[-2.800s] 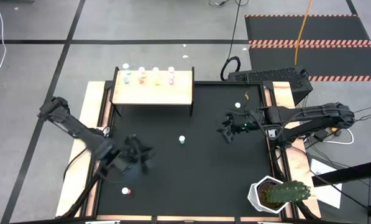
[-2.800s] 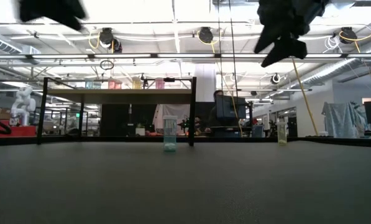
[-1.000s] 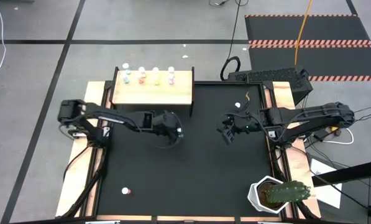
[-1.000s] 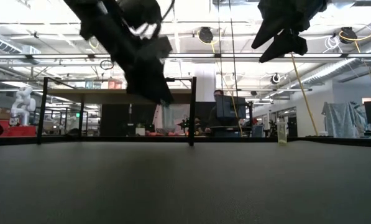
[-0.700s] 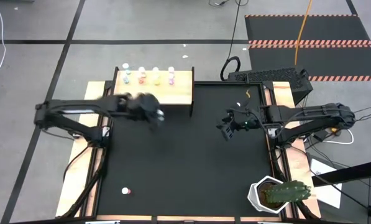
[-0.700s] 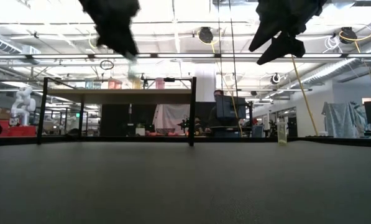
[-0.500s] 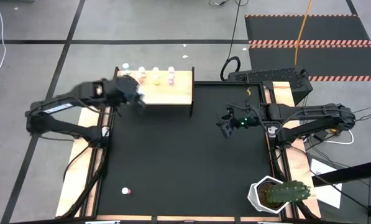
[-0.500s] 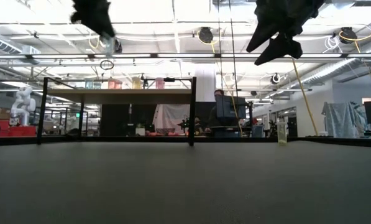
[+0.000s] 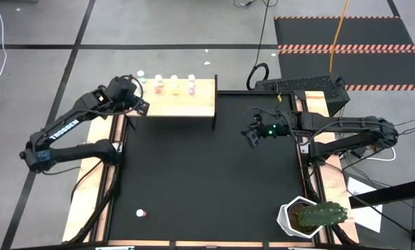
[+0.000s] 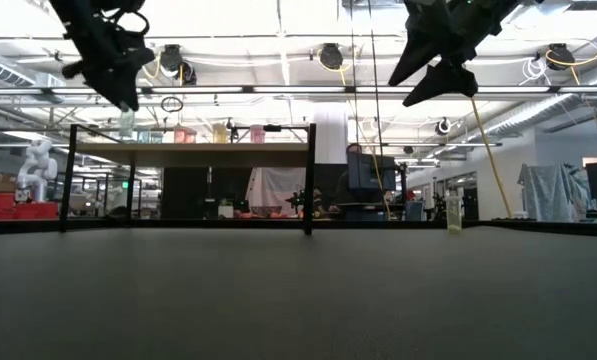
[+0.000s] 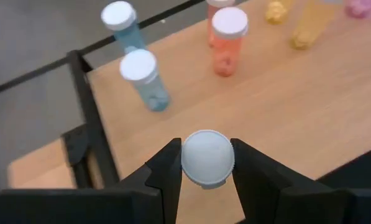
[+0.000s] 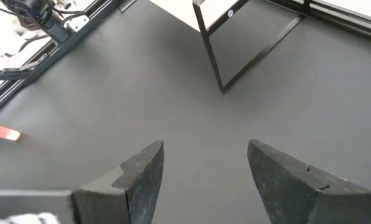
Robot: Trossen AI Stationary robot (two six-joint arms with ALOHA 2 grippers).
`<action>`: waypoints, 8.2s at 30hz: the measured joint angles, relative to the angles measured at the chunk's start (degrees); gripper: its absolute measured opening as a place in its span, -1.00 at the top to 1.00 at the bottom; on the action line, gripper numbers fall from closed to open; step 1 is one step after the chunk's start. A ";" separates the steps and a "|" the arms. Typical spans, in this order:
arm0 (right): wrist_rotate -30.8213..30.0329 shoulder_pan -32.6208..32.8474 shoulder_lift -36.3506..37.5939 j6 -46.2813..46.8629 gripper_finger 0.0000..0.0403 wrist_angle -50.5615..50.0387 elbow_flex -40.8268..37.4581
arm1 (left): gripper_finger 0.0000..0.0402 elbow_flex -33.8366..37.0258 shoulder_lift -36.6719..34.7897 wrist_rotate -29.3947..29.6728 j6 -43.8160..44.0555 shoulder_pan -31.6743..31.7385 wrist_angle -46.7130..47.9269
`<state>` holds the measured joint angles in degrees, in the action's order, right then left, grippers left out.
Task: Pick and place medicine bottles onto shelf by color
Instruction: Put the blue pill bottle on the shelf aligned with the blue pill bottles, then put the red pill bottle on the shelf aligned with the red pill bottles
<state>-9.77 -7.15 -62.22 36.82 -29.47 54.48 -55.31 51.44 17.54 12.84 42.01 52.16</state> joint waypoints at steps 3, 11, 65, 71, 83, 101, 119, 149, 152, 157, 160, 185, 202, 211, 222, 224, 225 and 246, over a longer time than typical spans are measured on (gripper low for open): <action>1.40 -0.86 0.00 0.02 -0.12 0.63 0.00 | 0.36 1.28 0.85 -1.54 -1.81 3.04 -2.96; 2.53 -1.82 0.00 1.48 -0.12 1.68 0.00 | 0.36 1.31 4.90 -3.65 -6.94 8.64 -5.02; 4.08 1.19 0.00 -0.59 -0.12 1.90 0.00 | 0.06 -6.90 -2.31 -12.51 12.86 -43.55 -3.59; 4.04 2.58 0.00 -0.48 -0.12 1.88 0.00 | 0.21 -6.90 3.78 -8.90 25.47 -61.13 2.01; 1.65 6.47 0.00 -1.35 -0.12 2.75 0.00 | 0.01 -6.90 17.94 -3.99 58.71 -84.20 9.44; -0.90 8.03 0.00 -1.24 -0.12 3.34 0.00 | -0.56 -6.90 28.45 -6.97 70.48 -103.25 0.46; -1.06 8.01 0.00 -1.51 -0.12 4.92 0.00 | -0.47 -6.67 32.57 -0.58 69.39 -107.49 0.22; 6.66 8.19 7.84 -4.53 -0.12 0.64 -0.02 | -0.47 6.60 32.59 3.11 70.93 -106.85 -16.11; 3.90 8.19 11.61 -4.55 -0.12 0.50 -0.02 | -0.47 6.60 32.59 4.01 70.58 -106.85 -16.26; -0.30 7.65 14.81 -5.09 -0.12 1.13 -0.02 | -0.47 6.60 32.59 5.91 66.97 -106.85 -15.66; -0.84 7.58 15.02 -5.03 -0.12 0.98 -0.02 | -0.47 7.05 32.59 6.03 65.70 -106.85 -15.78; -0.73 7.60 13.64 -7.56 -0.12 0.89 -0.02 | 0.39 9.03 32.59 -1.20 69.83 -106.33 -17.84; -0.66 7.60 13.66 -7.76 -0.12 0.94 -0.02 | 0.41 9.03 30.77 -0.52 67.58 -99.81 -19.08; -0.68 7.60 13.66 -8.61 -0.12 0.94 -0.02 | 0.41 9.01 20.42 -1.42 57.25 -86.60 -14.21; -2.27 5.85 13.66 -9.05 -0.12 0.94 -0.02 | 0.41 1.84 2.14 -2.95 36.77 -60.39 2.55; -2.30 4.76 13.66 -9.10 -0.12 0.94 -0.02 | 0.41 -2.02 1.82 -2.95 29.62 -54.19 5.61; -2.31 4.17 13.66 -9.26 -0.12 0.98 -0.02 | 0.40 -4.12 1.86 -2.95 25.67 -51.01 6.65; -2.04 -5.28 13.64 -10.97 -0.12 1.18 0.00 | 0.40 -21.11 21.89 -14.60 -14.83 2.73 8.30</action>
<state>-11.81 -12.43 -48.58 25.85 -28.29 54.48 -76.42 73.33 2.94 -1.99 44.73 60.46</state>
